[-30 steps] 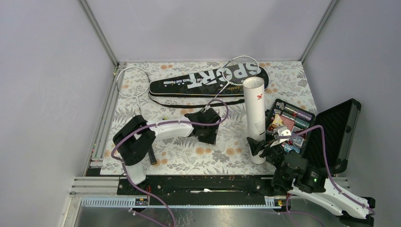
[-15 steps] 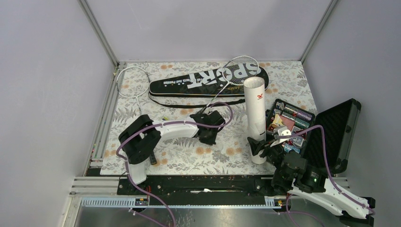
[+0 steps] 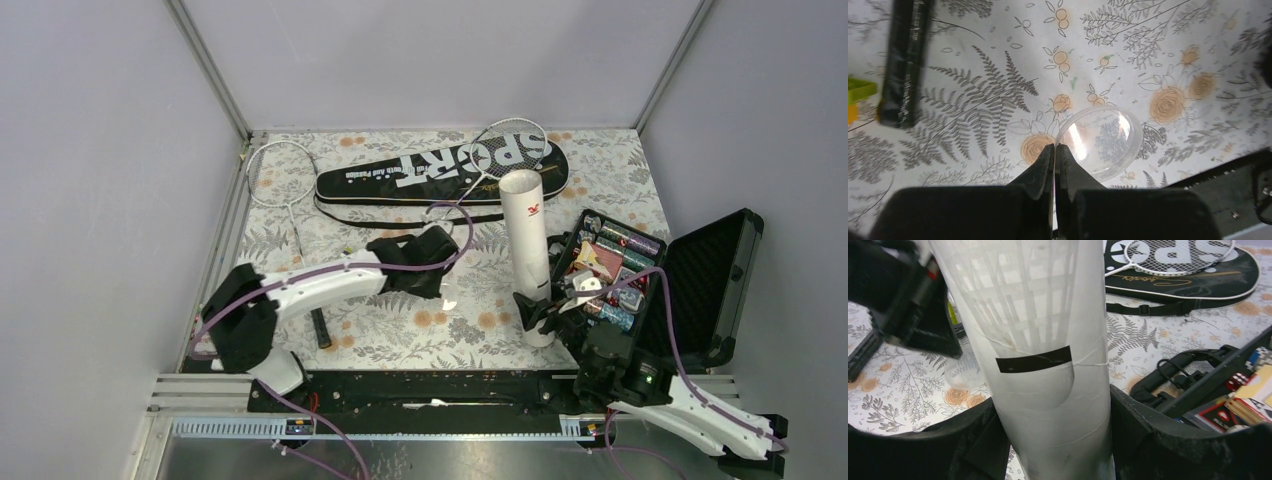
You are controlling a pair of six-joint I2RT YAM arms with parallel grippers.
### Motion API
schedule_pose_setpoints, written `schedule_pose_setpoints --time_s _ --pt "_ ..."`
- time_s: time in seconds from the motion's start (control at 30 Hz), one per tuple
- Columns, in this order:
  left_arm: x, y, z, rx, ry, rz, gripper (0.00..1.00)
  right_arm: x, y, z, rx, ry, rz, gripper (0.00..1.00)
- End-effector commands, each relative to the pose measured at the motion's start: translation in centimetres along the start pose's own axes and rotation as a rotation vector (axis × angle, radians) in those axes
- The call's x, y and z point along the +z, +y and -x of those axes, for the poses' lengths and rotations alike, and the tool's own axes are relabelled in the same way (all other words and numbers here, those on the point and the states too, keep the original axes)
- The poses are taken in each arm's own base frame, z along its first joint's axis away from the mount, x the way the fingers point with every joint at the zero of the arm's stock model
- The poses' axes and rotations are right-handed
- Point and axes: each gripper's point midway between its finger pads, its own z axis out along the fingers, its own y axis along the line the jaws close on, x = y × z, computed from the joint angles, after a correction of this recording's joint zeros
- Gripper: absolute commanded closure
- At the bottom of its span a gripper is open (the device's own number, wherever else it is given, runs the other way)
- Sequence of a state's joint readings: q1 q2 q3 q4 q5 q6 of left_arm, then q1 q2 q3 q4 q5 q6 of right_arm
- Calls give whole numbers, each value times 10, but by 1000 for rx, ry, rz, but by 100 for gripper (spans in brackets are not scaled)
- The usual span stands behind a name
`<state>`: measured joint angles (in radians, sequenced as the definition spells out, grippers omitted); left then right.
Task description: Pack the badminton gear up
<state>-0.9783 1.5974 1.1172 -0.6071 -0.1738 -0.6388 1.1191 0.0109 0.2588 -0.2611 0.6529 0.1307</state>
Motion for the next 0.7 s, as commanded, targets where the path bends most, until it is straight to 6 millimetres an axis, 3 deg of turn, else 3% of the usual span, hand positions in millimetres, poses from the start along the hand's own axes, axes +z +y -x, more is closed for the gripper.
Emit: schedule_pose_setpoints --time_s 0.0,0.13,0.3,0.5,0.6,0.67 --pt "-47 12 31 -15 -127 8 100 9 17 42 78 -201 61 43" --pt "-87 24 44 -55 -188 -7 100 23 36 36 -6 -207 119 43" --pt "-136 54 55 -153 -252 -63 100 35 58 26 -86 -235 207 42" --pt "-222 90 65 -210 -387 -75 100 43 76 15 -235 -298 293 39" --pt "-264 86 68 -210 -451 -148 100 45 86 16 -290 -329 330 38" --pt "-287 72 69 -189 -480 -243 100 45 91 4 -317 -315 368 38"
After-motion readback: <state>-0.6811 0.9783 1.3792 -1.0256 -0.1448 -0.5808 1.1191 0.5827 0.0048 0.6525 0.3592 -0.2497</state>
